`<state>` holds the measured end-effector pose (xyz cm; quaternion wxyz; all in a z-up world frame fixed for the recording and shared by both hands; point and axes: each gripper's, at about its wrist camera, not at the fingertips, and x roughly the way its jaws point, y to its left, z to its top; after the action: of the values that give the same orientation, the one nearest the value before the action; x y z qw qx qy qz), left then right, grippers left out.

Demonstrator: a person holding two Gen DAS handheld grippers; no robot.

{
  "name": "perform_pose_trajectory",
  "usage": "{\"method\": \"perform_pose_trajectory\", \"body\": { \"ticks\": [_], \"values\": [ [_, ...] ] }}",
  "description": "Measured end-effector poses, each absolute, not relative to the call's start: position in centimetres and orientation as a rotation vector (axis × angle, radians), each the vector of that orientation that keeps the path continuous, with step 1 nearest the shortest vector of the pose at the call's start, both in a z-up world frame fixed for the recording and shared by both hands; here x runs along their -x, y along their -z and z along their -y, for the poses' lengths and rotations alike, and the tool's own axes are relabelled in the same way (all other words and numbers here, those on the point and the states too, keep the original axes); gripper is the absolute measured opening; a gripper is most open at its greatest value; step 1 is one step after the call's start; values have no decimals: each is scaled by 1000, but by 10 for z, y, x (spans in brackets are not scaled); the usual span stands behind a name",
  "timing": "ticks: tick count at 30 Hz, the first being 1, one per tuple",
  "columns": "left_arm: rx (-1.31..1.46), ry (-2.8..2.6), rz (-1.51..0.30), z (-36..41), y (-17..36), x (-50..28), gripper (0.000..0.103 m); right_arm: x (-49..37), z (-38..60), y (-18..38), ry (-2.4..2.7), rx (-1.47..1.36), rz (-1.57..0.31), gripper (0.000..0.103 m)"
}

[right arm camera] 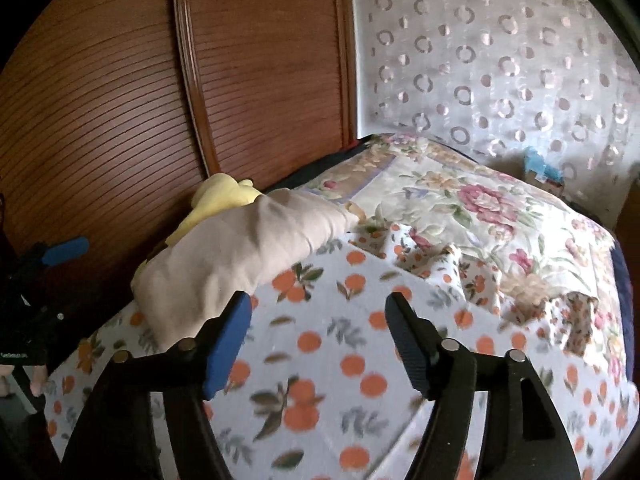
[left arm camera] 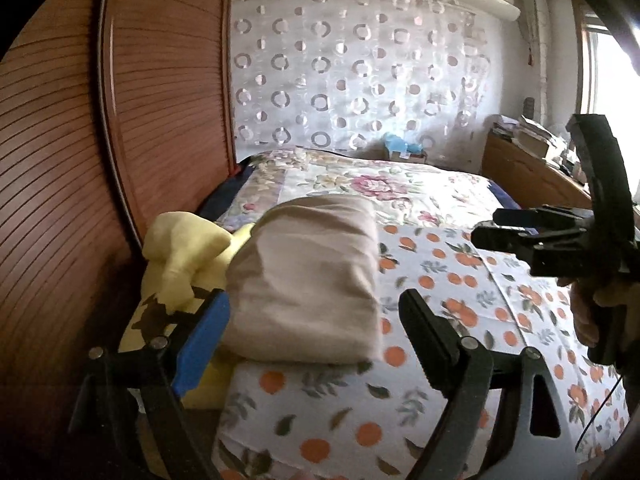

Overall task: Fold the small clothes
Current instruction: 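Open both grippers and withdraw from the folded shirt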

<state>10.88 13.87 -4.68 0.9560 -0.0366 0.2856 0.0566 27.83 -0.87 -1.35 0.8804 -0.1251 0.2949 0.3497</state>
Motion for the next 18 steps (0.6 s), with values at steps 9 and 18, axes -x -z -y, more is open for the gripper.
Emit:
{"method": "perform_pose_trajectory", "body": {
  "ticks": [9,18],
  "values": [
    [65,-28,-561,-104,42,-86,87,-203,66,11,-623,198,-570,74],
    [43,39,-523,-64,32,-63,87,-129,113,2,-524,147,-513,84]
  ]
}}
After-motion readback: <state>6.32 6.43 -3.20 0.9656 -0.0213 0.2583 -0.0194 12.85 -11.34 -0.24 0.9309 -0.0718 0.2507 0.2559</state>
